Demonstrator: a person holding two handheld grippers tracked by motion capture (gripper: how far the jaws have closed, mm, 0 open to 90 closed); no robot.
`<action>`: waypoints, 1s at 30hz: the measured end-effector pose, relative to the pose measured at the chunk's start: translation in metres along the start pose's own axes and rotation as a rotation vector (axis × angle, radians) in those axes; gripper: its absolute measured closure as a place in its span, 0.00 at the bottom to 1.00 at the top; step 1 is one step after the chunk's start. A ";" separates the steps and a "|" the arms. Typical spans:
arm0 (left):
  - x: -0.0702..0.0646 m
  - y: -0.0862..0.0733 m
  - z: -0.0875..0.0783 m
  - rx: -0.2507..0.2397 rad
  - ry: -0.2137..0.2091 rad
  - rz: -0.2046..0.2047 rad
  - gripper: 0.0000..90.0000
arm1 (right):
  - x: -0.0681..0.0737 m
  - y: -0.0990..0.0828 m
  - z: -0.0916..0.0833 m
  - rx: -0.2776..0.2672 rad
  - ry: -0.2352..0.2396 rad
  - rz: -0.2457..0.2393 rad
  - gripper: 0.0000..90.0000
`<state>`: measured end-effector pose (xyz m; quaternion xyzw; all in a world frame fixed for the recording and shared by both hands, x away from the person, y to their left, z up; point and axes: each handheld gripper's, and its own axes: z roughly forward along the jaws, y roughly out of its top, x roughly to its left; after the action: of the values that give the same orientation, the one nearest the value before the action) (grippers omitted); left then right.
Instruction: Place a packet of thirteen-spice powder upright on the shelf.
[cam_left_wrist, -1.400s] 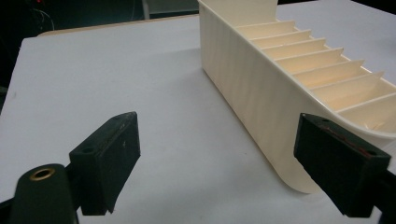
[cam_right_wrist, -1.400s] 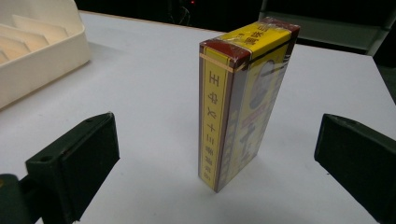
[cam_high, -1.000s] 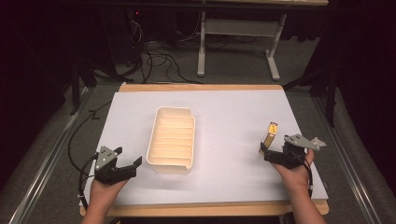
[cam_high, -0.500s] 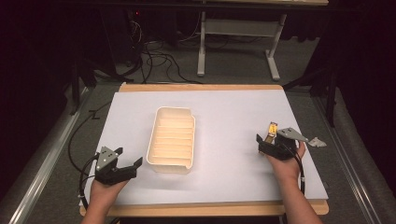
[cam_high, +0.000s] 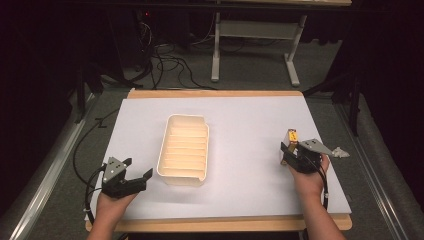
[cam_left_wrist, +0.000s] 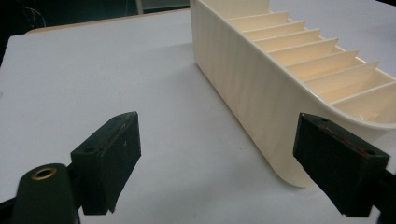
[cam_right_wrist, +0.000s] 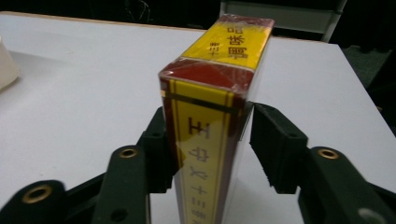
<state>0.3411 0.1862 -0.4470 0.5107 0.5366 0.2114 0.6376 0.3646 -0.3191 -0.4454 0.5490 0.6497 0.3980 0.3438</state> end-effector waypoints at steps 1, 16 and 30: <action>0.000 0.000 0.000 0.000 -0.001 0.000 0.17 | -0.001 0.000 0.000 -0.005 -0.002 -0.001 0.62; 0.001 0.002 -0.002 -0.003 -0.003 -0.003 0.17 | -0.017 -0.001 -0.008 -0.006 0.048 0.026 0.76; 0.000 0.002 -0.002 -0.002 -0.004 0.000 0.17 | -0.003 0.010 -0.019 -0.068 0.197 -0.093 0.76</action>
<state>0.3398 0.1880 -0.4453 0.5106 0.5351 0.2109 0.6392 0.3524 -0.3237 -0.4275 0.4645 0.6911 0.4554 0.3150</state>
